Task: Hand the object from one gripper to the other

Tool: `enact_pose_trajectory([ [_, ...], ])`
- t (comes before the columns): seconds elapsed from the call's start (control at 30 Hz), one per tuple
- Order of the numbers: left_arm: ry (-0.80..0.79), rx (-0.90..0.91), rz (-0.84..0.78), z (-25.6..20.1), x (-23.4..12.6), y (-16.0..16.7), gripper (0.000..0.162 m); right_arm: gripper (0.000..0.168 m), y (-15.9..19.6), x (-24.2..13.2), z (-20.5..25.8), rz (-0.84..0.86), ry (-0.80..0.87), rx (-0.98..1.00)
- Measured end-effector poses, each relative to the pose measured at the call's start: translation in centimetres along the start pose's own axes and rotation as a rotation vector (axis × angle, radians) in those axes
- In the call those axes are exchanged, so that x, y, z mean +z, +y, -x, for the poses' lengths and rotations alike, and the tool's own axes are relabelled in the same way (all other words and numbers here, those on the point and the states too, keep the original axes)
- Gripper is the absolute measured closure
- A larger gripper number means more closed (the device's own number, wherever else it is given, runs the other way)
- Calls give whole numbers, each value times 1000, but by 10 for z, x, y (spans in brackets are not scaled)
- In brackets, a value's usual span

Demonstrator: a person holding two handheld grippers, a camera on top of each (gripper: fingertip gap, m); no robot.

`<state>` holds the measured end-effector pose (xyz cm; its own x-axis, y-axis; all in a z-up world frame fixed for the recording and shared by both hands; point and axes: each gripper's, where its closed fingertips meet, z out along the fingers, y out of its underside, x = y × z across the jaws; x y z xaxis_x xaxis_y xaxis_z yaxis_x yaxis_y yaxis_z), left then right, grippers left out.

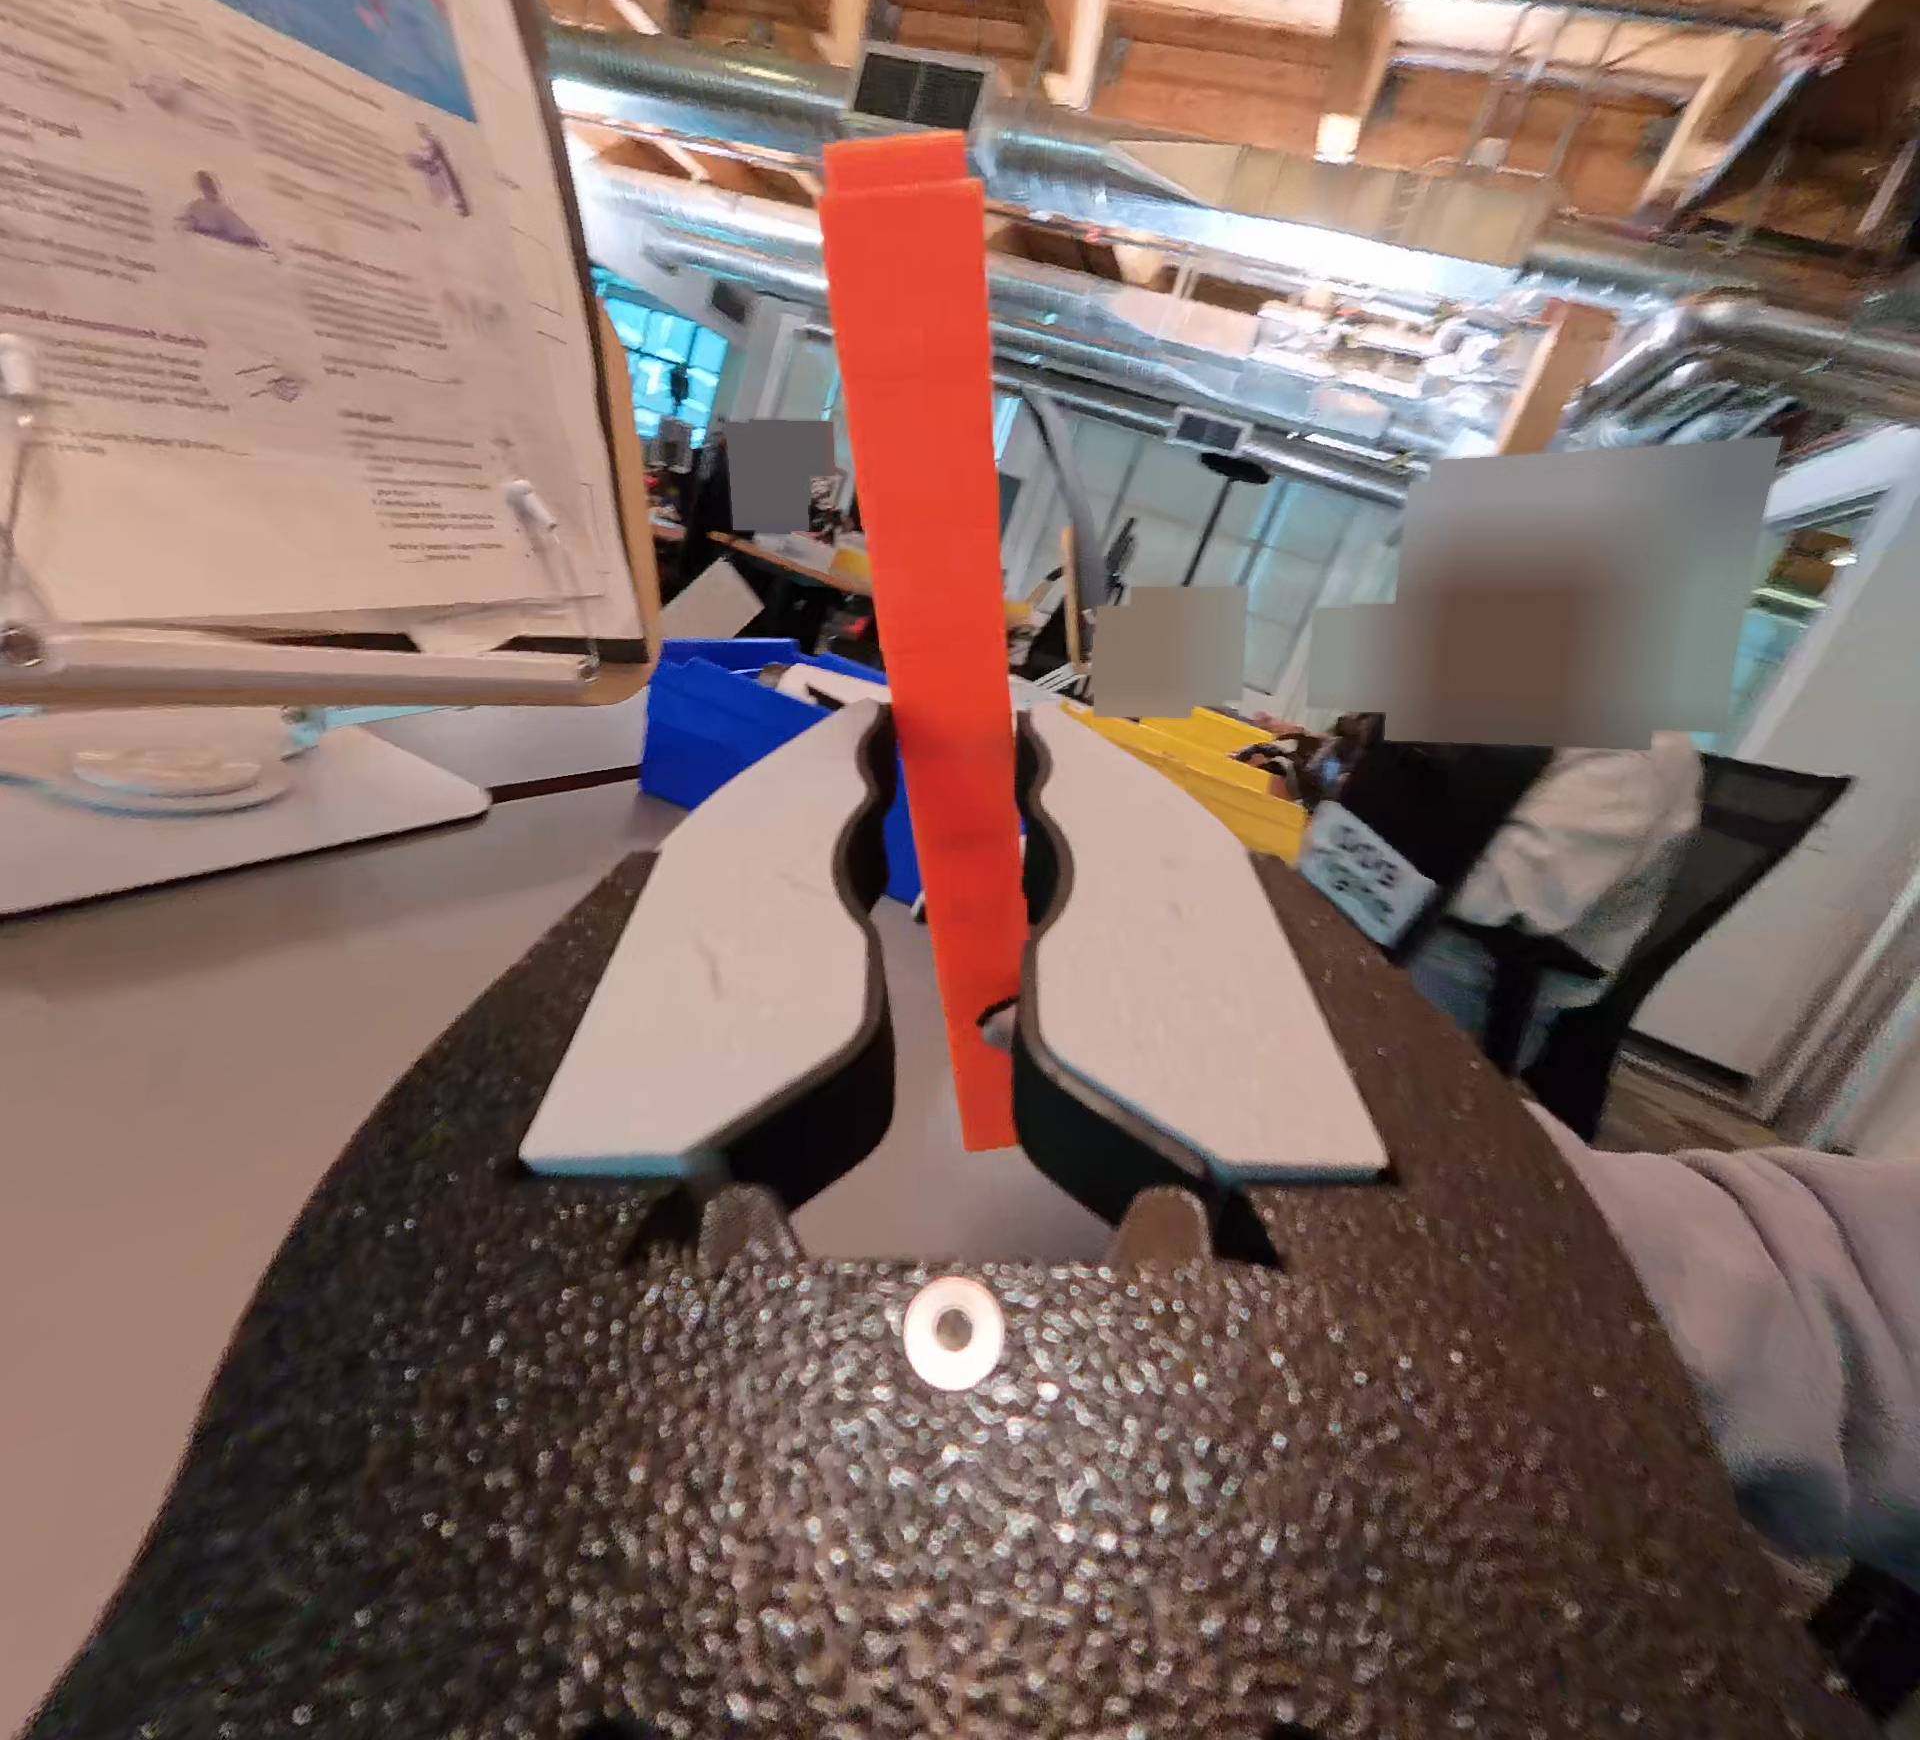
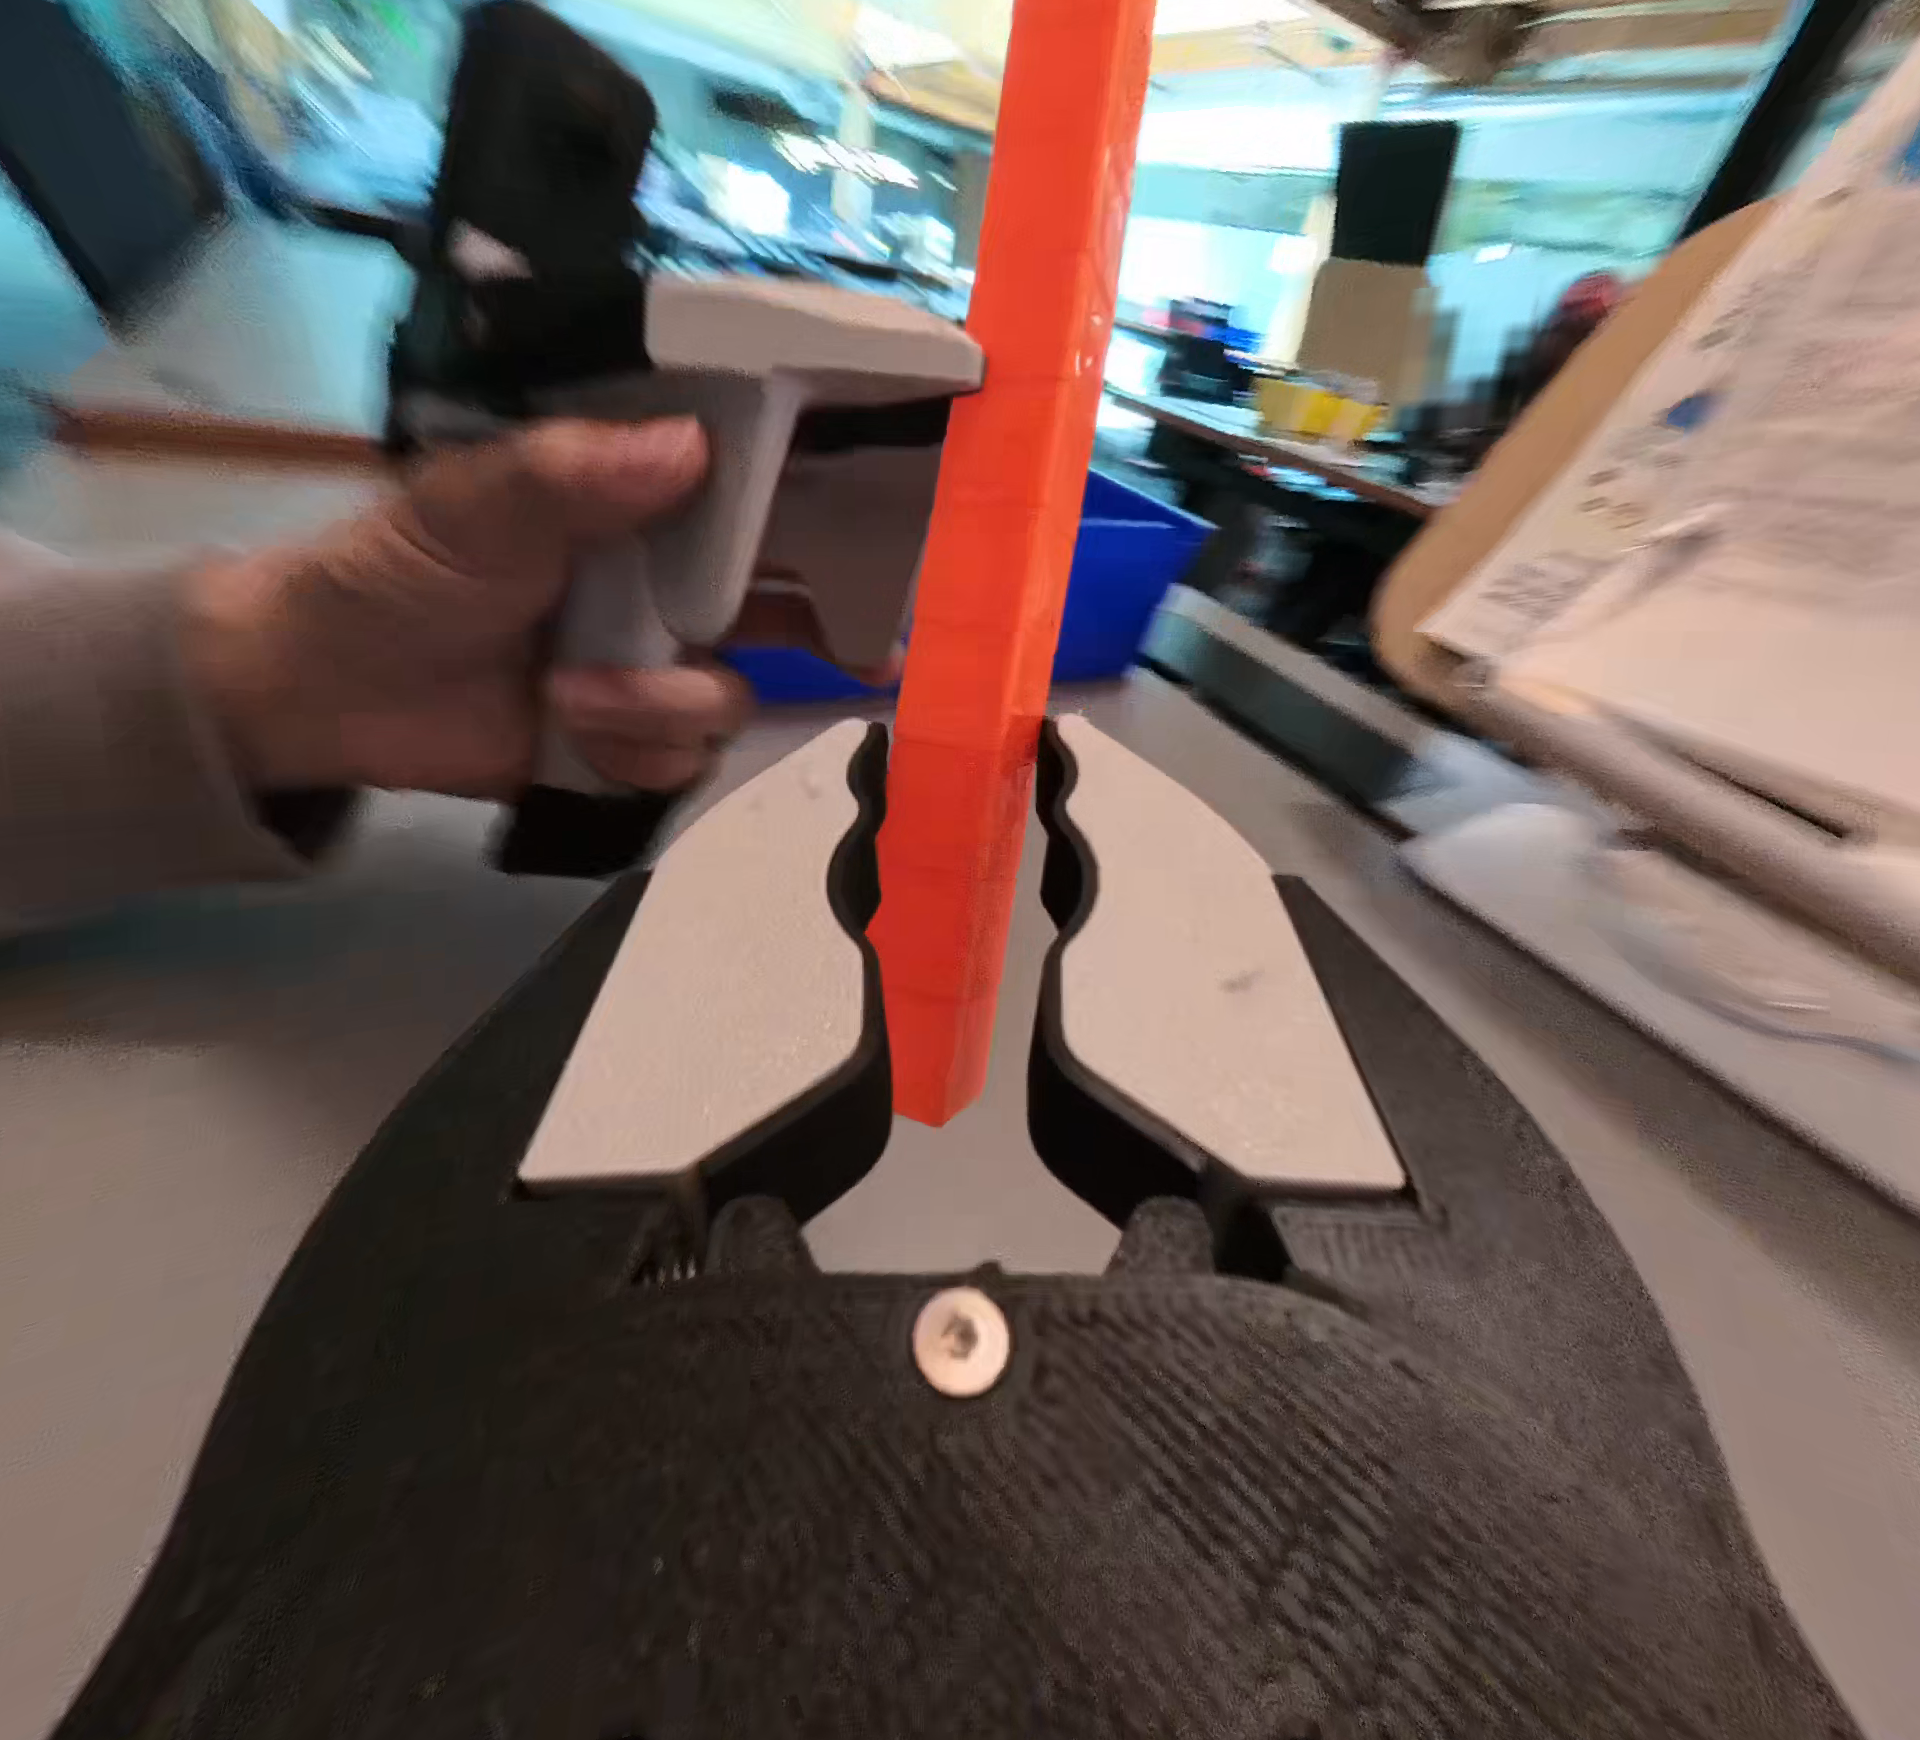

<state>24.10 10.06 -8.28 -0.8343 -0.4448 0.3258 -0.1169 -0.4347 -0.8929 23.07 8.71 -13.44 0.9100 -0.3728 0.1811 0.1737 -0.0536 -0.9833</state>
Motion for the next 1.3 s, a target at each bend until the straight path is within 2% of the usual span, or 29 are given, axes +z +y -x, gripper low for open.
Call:
enact_pose_trajectory([
  [0.1,49,-17,-27,-2,-4,-7,127,141,-15,-7,8,-130,-214,339],
  [0.17,91,-29,5,-4,-6,-4,121,141,-22,-12,11,-190,-327,491],
  [0.37,197,-33,90,-18,-2,12,124,142,-26,-13,17,-219,-434,634],
  [0.4,210,-17,98,-21,-2,14,133,142,-24,-12,18,-208,-432,627],
  [0.5,149,60,111,-15,-1,15,138,146,-10,-8,10,-137,-308,523],
  [0.6,-1,199,152,3,-2,18,139,115,-6,-10,-9,-97,-97,276],
  [0.7,-164,439,301,23,-5,32,139,107,-21,-19,-23,-145,65,72],
  [0.8,-263,726,466,33,-7,48,139,112,-29,-22,-19,-188,65,10],
  [0.9,-196,862,542,23,-1,67,140,112,-19,-17,-16,-144,34,29],
  [0.97,-104,873,548,10,2,76,140,119,-13,-14,-10,-116,-20,34],
  [1.03,-20,845,534,-2,3,80,140,139,-4,-12,1,-68,-104,31],
  [1.17,118,746,463,-21,1,75,140,140,-16,-20,12,-124,-224,52],
  [1.27,182,622,359,-33,1,63,140,140,-35,-28,12,-250,-249,124],
  [1.3,175,596,331,-32,0,59,133,140,-45,-33,8,-317,-253,181],
])
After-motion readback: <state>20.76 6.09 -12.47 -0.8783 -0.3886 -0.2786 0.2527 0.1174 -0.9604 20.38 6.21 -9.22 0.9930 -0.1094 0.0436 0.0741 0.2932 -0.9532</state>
